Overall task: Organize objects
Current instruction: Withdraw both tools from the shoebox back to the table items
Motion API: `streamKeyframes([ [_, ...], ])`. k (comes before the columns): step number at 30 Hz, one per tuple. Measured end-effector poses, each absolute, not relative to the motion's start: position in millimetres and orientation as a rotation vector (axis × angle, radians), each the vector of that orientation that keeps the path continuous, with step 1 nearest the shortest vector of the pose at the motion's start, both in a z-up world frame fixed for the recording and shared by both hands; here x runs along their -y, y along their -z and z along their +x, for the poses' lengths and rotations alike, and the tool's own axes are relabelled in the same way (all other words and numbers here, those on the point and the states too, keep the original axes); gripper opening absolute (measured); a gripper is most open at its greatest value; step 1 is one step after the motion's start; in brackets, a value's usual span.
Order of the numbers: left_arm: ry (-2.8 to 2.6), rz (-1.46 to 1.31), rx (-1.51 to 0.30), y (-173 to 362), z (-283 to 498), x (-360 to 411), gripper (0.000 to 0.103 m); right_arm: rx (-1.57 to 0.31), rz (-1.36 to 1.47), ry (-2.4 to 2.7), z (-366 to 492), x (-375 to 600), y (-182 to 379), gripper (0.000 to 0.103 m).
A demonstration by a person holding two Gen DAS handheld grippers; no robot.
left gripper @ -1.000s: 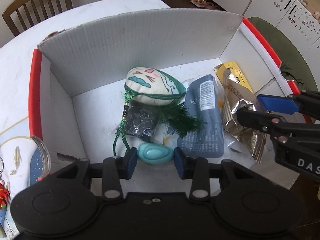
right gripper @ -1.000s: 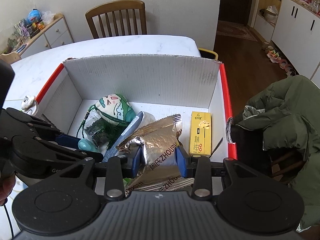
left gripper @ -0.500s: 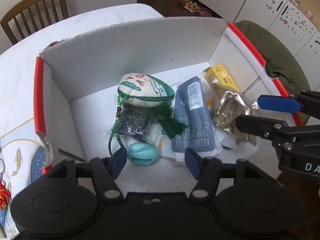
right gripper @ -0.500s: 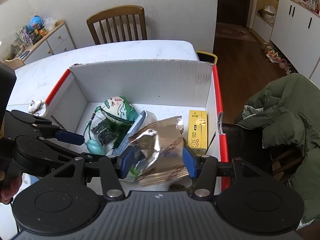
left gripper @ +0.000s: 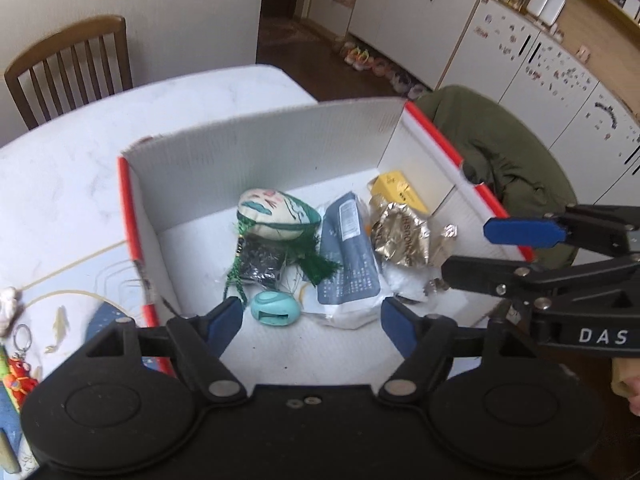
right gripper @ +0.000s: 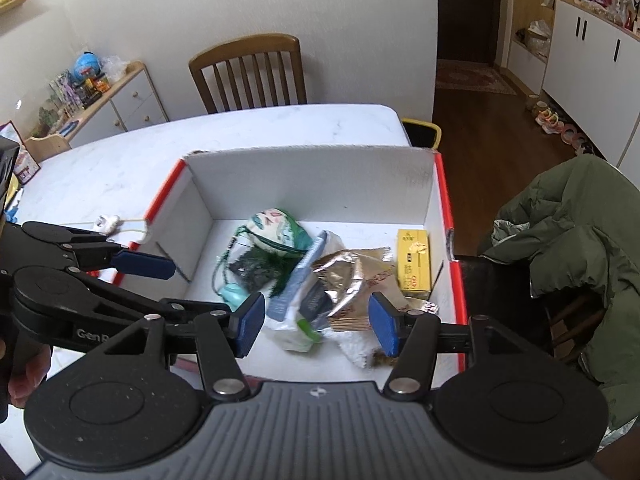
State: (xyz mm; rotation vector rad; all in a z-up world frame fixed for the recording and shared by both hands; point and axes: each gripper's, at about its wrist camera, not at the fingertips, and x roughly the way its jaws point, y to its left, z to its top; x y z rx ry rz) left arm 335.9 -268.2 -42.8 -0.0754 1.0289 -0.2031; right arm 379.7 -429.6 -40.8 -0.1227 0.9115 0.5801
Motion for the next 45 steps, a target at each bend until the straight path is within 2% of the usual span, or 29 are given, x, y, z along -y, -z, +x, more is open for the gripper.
streamKeyframes([
  [10,0.218,-0.116,-0.927,5.9,290.1,225.6,0.078,-0.860,-0.089,-0.599,342.6,411.0,15.6,0.061],
  [20,0.175,-0.125,-0.858,-15.2,241.6,164.4,0.087,-0.808,-0.089,-0.656,299.2,363.5,-2.2,0.077],
  [23,0.153,-0.137,-0.846,-16.9,227.5,143.4,0.092,-0.807,-0.079,-0.672,288.4,346.1,-4.2,0.083],
  [26,0.129,-0.137,-0.831,-18.6,213.9,121.0,0.096,-0.806,-0.069,-0.683,278.2,329.2,-4.7,0.084],
  [30,0.098,-0.133,-0.814,-17.1,197.5,92.1,0.102,-0.813,-0.060,-0.699,265.4,306.9,-2.4,0.086],
  [35,0.052,-0.137,-0.813,-10.4,184.7,53.8,0.103,-0.818,-0.054,-0.701,253.1,278.9,2.4,0.089],
  [45,0.014,-0.220,-0.856,26.2,161.9,-9.8,0.103,-0.829,-0.125,-0.714,232.0,219.0,16.7,0.089],
])
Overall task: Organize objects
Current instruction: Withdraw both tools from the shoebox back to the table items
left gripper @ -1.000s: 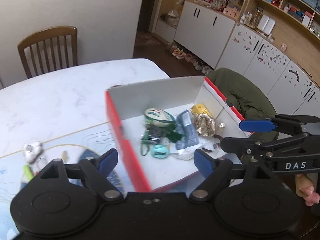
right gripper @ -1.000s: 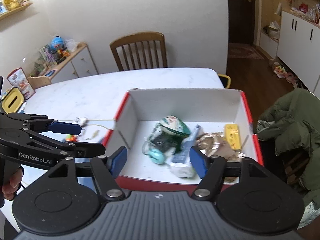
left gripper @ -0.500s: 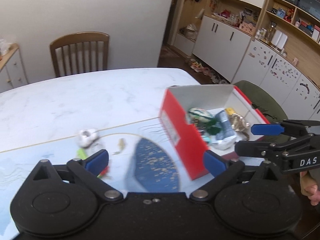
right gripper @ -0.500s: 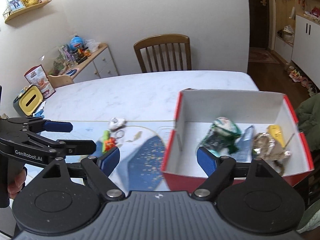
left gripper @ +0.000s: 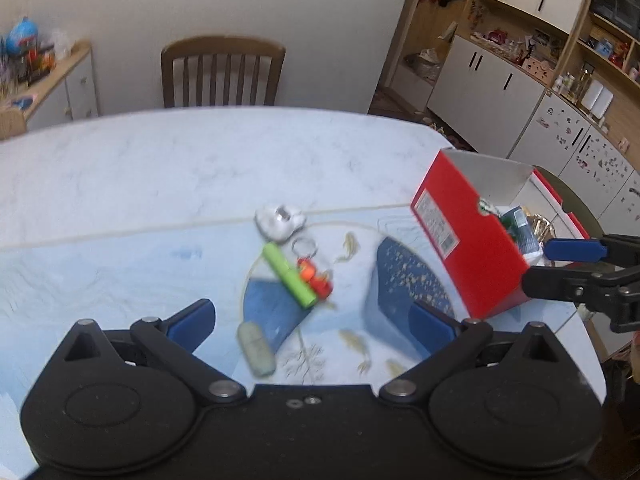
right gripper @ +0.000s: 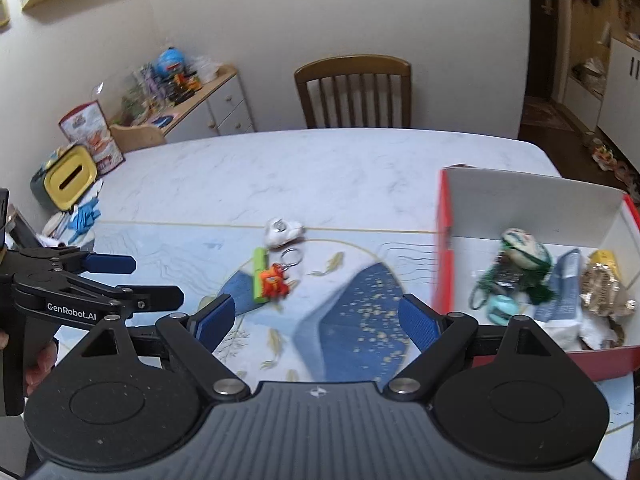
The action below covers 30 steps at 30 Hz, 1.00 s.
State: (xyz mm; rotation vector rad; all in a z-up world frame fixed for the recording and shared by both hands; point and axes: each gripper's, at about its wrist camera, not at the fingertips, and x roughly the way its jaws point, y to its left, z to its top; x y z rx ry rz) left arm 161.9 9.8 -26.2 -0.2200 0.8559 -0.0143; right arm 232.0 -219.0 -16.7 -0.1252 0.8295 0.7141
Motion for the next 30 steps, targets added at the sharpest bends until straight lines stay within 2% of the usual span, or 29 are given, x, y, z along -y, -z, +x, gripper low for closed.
streamKeyframes([
  [10,-0.041,-0.205,-0.836,58.8,151.8,-30.2,0.103,-0.977,-0.128,-0.674,253.7,164.5,53.8,0.089],
  [26,-0.062,-0.274,-0.883,109.2,175.2,-37.7,0.102,-1.068,-0.167,-0.638,295.7,110.8,105.2,0.089],
  [30,-0.063,-0.280,-0.895,115.5,180.3,-37.2,0.099,-1.080,-0.158,-0.636,303.9,102.3,112.4,0.088],
])
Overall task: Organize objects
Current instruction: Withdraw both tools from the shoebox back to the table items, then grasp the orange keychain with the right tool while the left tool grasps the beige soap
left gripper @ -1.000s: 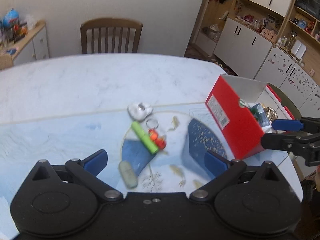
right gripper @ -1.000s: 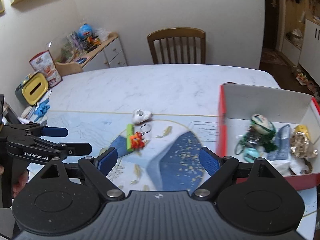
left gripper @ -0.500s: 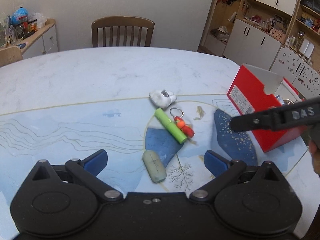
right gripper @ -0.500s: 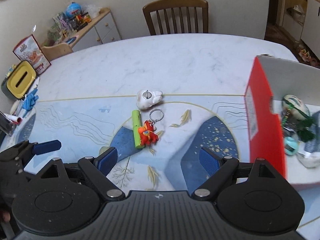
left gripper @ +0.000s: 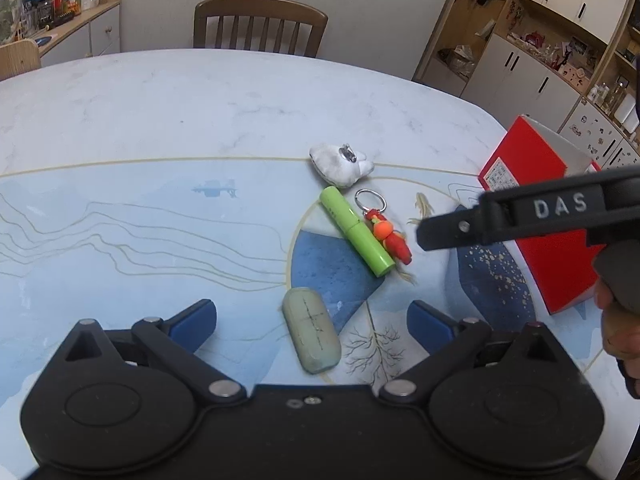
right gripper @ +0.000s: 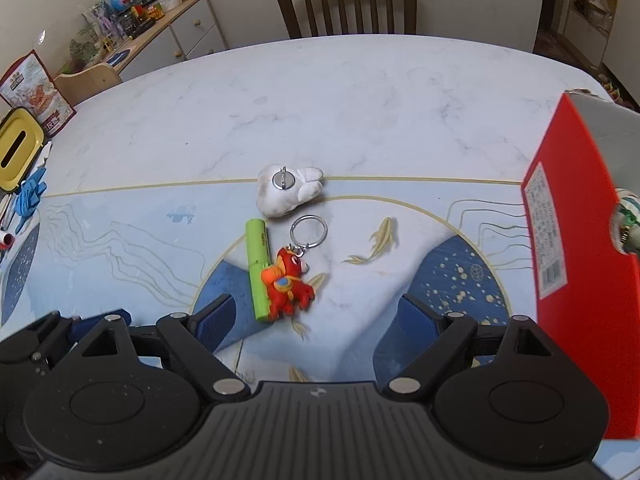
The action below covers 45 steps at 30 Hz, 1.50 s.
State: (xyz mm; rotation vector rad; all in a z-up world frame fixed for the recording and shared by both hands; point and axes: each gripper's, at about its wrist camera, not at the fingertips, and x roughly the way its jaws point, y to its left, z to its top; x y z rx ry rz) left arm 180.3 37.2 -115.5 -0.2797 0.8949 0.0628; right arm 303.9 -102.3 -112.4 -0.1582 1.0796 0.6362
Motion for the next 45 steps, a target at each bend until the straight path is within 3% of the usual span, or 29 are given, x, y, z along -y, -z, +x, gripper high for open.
streamKeyframes([
  [3,-0.061,-0.280,-0.904,118.8,183.6,-36.3,0.094,-1.089,-0.158,-0.640,310.1,95.1,116.7,0.074],
  [12,-0.046,-0.289,-0.915,122.4,186.6,-33.9,0.075,-1.115,-0.179,-0.680,316.2,77.0,129.1,0.054],
  [17,-0.030,-0.306,-0.922,120.8,187.8,-34.3,0.062,-1.137,-0.139,-0.689,321.7,75.5,134.4,0.053],
  [21,-0.020,-0.294,-0.925,120.7,188.1,-30.4,0.055,-1.162,-0.111,-0.689,323.9,76.2,139.3,0.040],
  [25,-0.029,-0.291,-0.926,120.9,187.7,-30.1,0.050,-1.169,-0.100,-0.699,323.1,76.5,140.8,0.035],
  [30,-0.029,-0.294,-0.933,120.5,188.0,-30.5,0.034,-1.164,-0.085,-0.705,322.1,77.9,140.4,0.027],
  [33,-0.012,-0.299,-0.945,120.6,188.7,-29.0,0.022,-1.157,-0.110,-0.701,320.1,76.5,138.4,0.026],
  [45,-0.026,-0.302,-0.946,116.0,182.3,-21.6,0.021,-1.113,-0.127,-0.706,303.8,92.9,115.1,0.026],
])
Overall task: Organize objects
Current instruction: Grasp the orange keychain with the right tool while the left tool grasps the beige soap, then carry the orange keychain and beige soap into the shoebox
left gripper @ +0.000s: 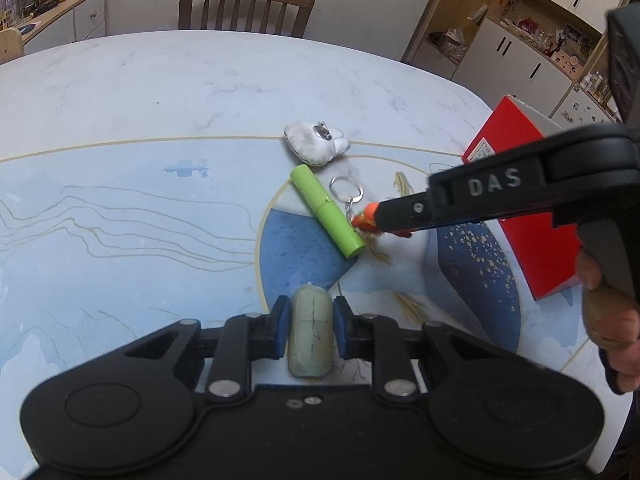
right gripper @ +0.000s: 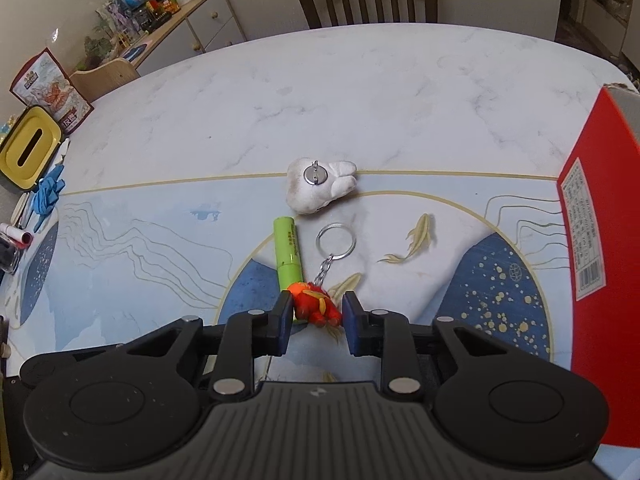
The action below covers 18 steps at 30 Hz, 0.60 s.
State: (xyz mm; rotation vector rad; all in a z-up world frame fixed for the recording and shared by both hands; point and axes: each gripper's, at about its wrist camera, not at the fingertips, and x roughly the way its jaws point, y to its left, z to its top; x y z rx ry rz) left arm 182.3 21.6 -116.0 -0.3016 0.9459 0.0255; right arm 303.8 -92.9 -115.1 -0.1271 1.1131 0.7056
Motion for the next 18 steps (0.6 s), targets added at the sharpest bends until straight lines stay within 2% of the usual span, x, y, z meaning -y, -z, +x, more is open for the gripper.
streamKeyframes([
  [18,0.000,-0.357,-0.982,90.4,175.6,8.6,0.021,-1.086,-0.095,-0.736,268.6,181.7,71.6,0.026],
])
